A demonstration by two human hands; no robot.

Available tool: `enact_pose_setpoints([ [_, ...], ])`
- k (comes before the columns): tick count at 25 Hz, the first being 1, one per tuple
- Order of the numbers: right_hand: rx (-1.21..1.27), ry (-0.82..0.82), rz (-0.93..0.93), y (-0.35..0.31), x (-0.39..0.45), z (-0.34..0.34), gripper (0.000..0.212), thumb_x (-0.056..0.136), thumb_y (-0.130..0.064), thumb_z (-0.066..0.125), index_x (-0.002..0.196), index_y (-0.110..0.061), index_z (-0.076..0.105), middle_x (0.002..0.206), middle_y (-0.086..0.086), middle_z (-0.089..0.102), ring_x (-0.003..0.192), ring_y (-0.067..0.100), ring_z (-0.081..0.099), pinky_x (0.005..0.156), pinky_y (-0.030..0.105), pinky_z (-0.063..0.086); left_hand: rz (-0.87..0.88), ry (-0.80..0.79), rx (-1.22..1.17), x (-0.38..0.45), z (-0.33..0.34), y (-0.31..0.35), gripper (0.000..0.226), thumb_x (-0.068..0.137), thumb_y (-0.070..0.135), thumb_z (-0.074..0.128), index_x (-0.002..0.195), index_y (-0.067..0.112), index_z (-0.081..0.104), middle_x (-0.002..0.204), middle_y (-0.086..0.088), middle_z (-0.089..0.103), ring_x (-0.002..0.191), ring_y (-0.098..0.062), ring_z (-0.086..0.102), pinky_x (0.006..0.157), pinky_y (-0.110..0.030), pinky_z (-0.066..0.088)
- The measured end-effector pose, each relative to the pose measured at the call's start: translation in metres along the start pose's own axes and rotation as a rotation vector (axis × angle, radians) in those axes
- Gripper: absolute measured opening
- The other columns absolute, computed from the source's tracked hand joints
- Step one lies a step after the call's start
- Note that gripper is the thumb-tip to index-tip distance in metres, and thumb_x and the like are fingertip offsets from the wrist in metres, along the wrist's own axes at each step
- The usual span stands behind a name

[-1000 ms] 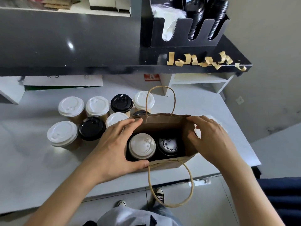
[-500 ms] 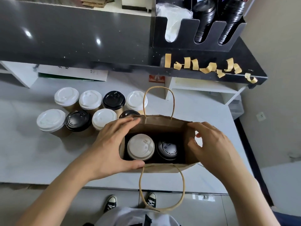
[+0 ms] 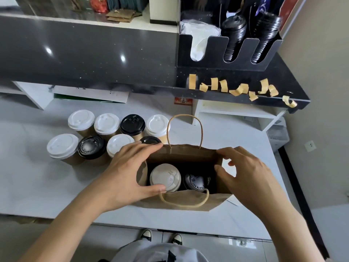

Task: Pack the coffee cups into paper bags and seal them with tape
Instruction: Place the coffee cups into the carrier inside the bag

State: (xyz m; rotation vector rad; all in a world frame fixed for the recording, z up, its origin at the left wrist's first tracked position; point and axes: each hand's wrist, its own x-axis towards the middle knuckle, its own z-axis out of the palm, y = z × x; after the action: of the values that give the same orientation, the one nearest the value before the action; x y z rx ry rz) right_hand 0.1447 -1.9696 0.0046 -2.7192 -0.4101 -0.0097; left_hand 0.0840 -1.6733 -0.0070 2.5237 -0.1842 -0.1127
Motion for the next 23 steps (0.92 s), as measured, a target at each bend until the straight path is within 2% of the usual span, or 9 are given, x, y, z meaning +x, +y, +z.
enact_pose_setpoints([
  [2,0.022,0.03,0.004,-0.003,0.004,-0.005,0.032,0.093,-0.043,0.064,0.124,-0.038,0.062,0.107,-0.015,0.062,0.098,0.015,0.065,0.076,0.034,0.049,0.027,0.04,0.016,0.002,-0.006,0.001,0.089,0.069,0.077,0.065,0.148,0.051,0.035,0.135,0.046,0.031,0.14,0.007,0.023,0.116,-0.024,0.023],
  [5,0.077,0.065,0.003,-0.007,0.012,-0.012,0.031,0.091,-0.042,0.065,0.121,-0.037,0.066,0.104,-0.017,0.063,0.093,0.009,0.064,0.077,0.036,0.053,0.044,0.128,0.005,0.007,-0.017,0.002,0.072,0.071,0.072,0.063,0.137,0.047,0.05,0.122,0.034,0.05,0.128,0.001,0.041,0.107,-0.017,0.031],
  [8,0.116,0.075,-0.001,-0.013,0.023,-0.021,0.03,0.09,-0.042,0.063,0.12,-0.036,0.067,0.102,-0.017,0.063,0.089,0.005,0.063,0.08,0.04,0.056,0.056,0.139,0.009,0.012,-0.029,0.001,0.067,0.073,0.069,0.063,0.134,0.044,0.053,0.12,0.031,0.052,0.125,0.003,0.042,0.103,-0.005,0.025],
  [11,0.107,0.097,-0.039,-0.017,0.041,-0.033,0.032,0.092,-0.042,0.062,0.123,-0.033,0.066,0.105,-0.015,0.064,0.09,0.006,0.063,0.081,0.04,0.058,0.072,0.147,0.013,0.024,-0.04,0.004,0.061,0.079,0.062,0.07,0.135,0.043,0.053,0.123,0.031,0.052,0.126,0.005,0.04,0.1,-0.001,0.024],
  [16,0.08,0.147,-0.091,-0.023,0.076,-0.059,0.032,0.095,-0.038,0.065,0.126,-0.03,0.065,0.106,-0.015,0.062,0.092,0.006,0.063,0.082,0.036,0.06,0.125,0.162,-0.008,0.058,-0.066,0.025,0.047,0.089,0.052,0.065,0.134,0.047,0.052,0.125,0.037,0.048,0.126,0.01,0.037,0.098,-0.011,0.031],
  [20,0.063,0.186,-0.147,-0.03,0.102,-0.083,0.027,0.097,-0.036,0.064,0.124,-0.029,0.066,0.104,-0.014,0.064,0.091,0.008,0.064,0.081,0.036,0.058,0.194,0.18,0.002,0.09,-0.093,0.049,0.043,0.093,0.048,0.062,0.135,0.047,0.052,0.128,0.034,0.049,0.129,0.01,0.036,0.099,-0.009,0.031],
  [23,0.065,0.215,-0.181,-0.035,0.128,-0.104,0.024,0.098,-0.036,0.063,0.12,-0.03,0.068,0.1,-0.014,0.066,0.09,0.009,0.064,0.082,0.037,0.055,0.262,0.218,0.033,0.117,-0.118,0.069,0.043,0.094,0.047,0.061,0.135,0.043,0.053,0.126,0.03,0.052,0.126,0.007,0.041,0.101,-0.013,0.033],
])
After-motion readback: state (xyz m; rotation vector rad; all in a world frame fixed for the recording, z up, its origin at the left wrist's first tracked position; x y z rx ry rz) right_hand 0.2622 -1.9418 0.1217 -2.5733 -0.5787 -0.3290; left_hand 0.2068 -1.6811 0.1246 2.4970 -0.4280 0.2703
